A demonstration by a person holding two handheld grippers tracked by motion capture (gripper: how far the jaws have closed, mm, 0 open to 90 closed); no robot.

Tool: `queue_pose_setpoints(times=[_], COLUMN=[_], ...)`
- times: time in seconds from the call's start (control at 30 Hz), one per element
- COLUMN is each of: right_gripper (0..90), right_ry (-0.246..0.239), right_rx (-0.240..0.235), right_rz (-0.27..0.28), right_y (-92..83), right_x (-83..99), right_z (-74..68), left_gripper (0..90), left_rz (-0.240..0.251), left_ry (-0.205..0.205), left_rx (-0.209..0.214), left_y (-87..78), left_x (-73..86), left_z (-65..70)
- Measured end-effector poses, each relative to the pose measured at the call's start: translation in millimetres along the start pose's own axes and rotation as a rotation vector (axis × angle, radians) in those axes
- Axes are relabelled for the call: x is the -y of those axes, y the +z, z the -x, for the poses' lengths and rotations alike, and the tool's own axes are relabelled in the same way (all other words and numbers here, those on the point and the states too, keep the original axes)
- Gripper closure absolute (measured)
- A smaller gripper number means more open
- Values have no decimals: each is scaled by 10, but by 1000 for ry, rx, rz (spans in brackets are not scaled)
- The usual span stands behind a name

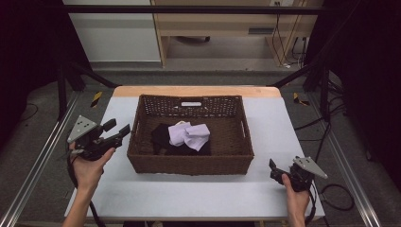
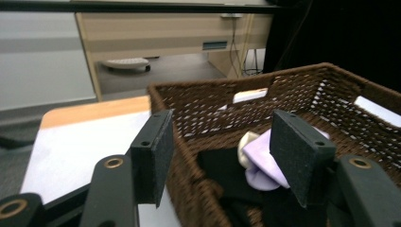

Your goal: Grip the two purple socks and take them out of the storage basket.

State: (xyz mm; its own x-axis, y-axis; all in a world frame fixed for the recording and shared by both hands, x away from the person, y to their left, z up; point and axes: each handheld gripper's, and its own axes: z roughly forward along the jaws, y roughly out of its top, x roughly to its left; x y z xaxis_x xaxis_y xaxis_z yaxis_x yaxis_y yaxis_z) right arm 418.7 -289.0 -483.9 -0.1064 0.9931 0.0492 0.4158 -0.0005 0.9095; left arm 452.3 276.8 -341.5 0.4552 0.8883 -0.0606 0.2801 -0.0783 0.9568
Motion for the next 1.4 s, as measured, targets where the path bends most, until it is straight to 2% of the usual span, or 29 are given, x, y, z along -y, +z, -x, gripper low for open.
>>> queue_pose_setpoints(times=[0.23,0.53,0.7,0.73,0.77,0.8,1.07,1.23,1.4], right_gripper=[37,37,37,37,37,37,37,37,37], right_ry=[2,3,-1,-3,-4,-4,-2,2,5], right_rx=[-4,-3,-1,-1,0,0,-5,-6,-7], right_rz=[-2,-5,-4,-4,-4,-4,-3,-9,-15], right_y=[-2,3,4,5,4,4,6,6,13], right_x=[0,-1,-1,-1,-1,-1,-1,-2,-5], right_z=[5,3,-2,-3,-5,-5,-1,-1,8], left_gripper=[425,433,437,438,438,438,444,461,468], left_rz=[-4,-3,-21,-21,-27,-27,-69,-75,-104], left_ry=[42,61,74,74,79,79,120,141,155], left_rx=[36,76,100,100,111,111,128,122,126], left_y=[174,380,583,583,657,657,966,1102,1303], left_x=[-145,-270,-321,-321,-337,-337,-375,-387,-329], left_z=[215,425,569,569,617,617,815,867,950])
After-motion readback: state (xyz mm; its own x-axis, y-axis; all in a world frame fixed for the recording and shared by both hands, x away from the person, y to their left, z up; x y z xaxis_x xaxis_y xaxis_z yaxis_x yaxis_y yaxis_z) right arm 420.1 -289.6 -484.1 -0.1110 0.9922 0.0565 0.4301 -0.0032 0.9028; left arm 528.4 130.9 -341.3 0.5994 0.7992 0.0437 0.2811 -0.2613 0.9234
